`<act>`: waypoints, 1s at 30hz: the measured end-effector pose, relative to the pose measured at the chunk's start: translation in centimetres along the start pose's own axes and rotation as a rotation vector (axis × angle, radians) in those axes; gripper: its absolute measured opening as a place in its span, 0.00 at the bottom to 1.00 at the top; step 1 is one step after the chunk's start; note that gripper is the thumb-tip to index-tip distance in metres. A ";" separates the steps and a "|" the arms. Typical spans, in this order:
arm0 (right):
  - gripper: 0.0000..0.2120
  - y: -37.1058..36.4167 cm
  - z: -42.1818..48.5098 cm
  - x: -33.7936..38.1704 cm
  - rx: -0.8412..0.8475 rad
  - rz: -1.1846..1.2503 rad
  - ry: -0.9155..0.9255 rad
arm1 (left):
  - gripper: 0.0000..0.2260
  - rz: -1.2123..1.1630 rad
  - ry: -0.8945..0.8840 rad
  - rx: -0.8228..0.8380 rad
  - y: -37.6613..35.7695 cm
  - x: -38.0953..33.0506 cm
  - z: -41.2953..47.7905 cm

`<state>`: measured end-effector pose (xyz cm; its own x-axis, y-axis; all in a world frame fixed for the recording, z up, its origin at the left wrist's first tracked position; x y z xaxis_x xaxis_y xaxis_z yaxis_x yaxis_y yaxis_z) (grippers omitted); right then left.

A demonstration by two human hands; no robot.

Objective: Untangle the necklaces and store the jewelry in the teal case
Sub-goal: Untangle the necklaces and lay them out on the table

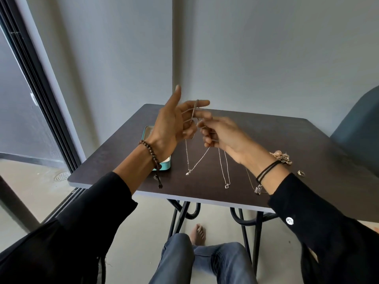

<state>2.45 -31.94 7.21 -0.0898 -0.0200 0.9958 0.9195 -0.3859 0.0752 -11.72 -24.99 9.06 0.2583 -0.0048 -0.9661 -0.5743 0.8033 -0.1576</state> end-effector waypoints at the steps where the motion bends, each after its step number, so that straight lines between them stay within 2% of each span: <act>1: 0.13 -0.3 -0.3 -0.2 0.011 -0.006 -0.007 | 0.32 -0.016 -0.006 -0.010 -0.1 -0.2 0.0; 9: 0.15 -1.2 -2.3 -1.6 0.084 -0.071 -0.047 | 0.26 -0.180 -0.084 -0.092 -0.2 -0.5 0.2; 16: 0.10 -0.9 -3.3 -1.1 0.129 -0.210 0.047 | 0.24 -0.044 -0.062 -0.142 0.4 -0.1 0.2; 24: 0.05 0.6 -3.5 1.0 0.216 0.043 0.108 | 0.25 0.219 -0.002 -0.113 0.0 1.0 -0.2; 27: 0.06 1.2 -3.3 1.4 0.181 0.080 0.137 | 0.25 0.269 -0.023 -0.118 -0.6 1.2 -0.5; 30: 0.07 1.5 -3.2 1.5 0.078 0.088 0.230 | 0.25 0.216 -0.062 -0.074 -1.2 1.2 -0.9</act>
<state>2.47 -35.50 8.64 -0.0842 -0.2628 0.9612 0.9534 -0.3016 0.0011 -11.41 -26.53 7.92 0.1692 0.2007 -0.9649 -0.6765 0.7356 0.0344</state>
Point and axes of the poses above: each hand's wrist, its own z-axis towards the middle knuckle, its own y-axis out of the back of the hand, x = y × z, the point moved 1 cm from there along z, towards the middle knuckle, and after that the axes turned 1 degree about z, right-handed, at the moved point
